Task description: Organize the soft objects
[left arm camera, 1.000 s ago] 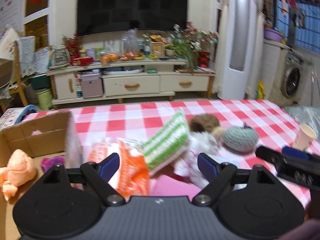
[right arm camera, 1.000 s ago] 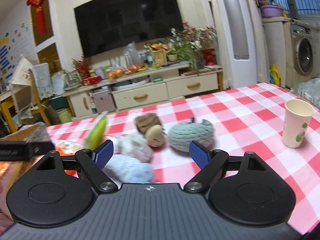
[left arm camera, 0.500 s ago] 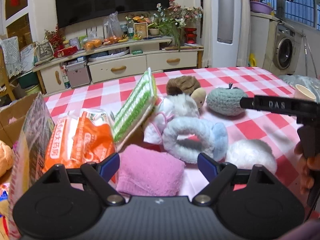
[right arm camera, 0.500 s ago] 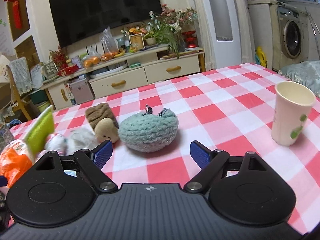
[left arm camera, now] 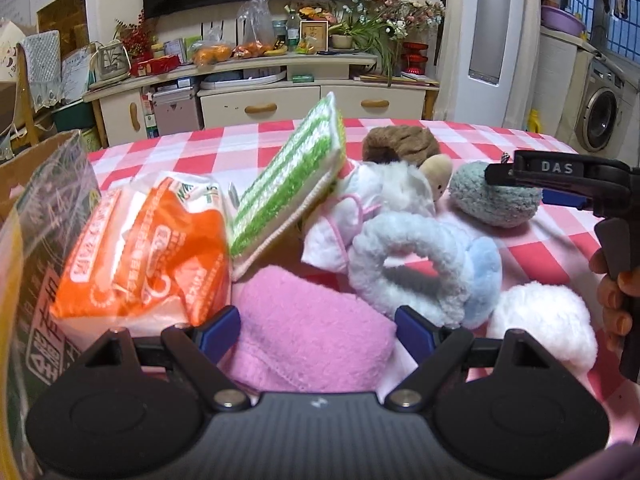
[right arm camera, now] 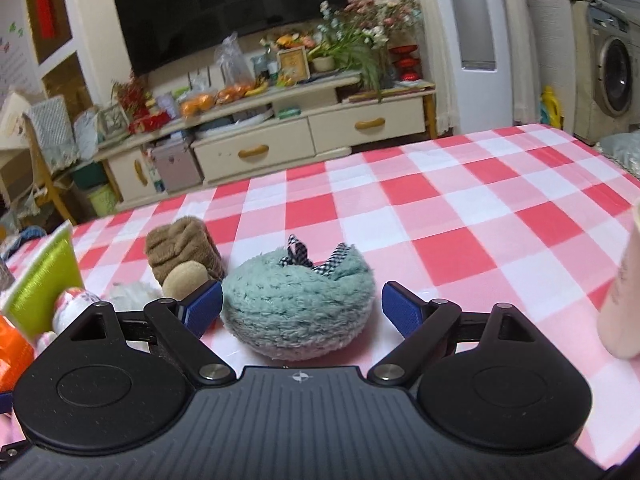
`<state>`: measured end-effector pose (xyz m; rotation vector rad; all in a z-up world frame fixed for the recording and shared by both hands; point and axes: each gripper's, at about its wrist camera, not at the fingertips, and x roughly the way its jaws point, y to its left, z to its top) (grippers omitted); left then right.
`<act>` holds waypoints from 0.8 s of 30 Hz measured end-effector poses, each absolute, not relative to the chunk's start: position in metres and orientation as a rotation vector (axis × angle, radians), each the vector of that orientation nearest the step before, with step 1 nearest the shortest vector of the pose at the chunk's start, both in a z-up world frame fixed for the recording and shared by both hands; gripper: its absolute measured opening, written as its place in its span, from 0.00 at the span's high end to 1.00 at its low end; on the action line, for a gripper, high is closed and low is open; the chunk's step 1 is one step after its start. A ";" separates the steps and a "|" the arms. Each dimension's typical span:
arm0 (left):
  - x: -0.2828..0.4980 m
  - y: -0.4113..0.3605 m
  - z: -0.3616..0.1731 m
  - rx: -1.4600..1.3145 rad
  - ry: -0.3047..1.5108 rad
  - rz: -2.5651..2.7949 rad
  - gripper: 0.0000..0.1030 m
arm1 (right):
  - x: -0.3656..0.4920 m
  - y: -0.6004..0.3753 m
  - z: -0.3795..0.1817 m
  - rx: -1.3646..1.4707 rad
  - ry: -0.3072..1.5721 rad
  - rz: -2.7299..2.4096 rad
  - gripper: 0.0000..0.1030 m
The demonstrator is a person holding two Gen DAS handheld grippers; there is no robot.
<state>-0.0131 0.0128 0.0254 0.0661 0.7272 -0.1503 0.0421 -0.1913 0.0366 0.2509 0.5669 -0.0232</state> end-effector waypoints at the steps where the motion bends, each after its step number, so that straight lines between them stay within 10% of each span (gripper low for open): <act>1: -0.012 0.012 0.024 0.062 0.731 -0.151 0.19 | 0.045 -0.190 0.035 0.243 0.576 -0.021 0.00; 24: -0.018 0.005 0.025 0.116 0.723 -0.169 0.38 | 0.045 -0.163 0.025 0.098 0.554 0.005 0.19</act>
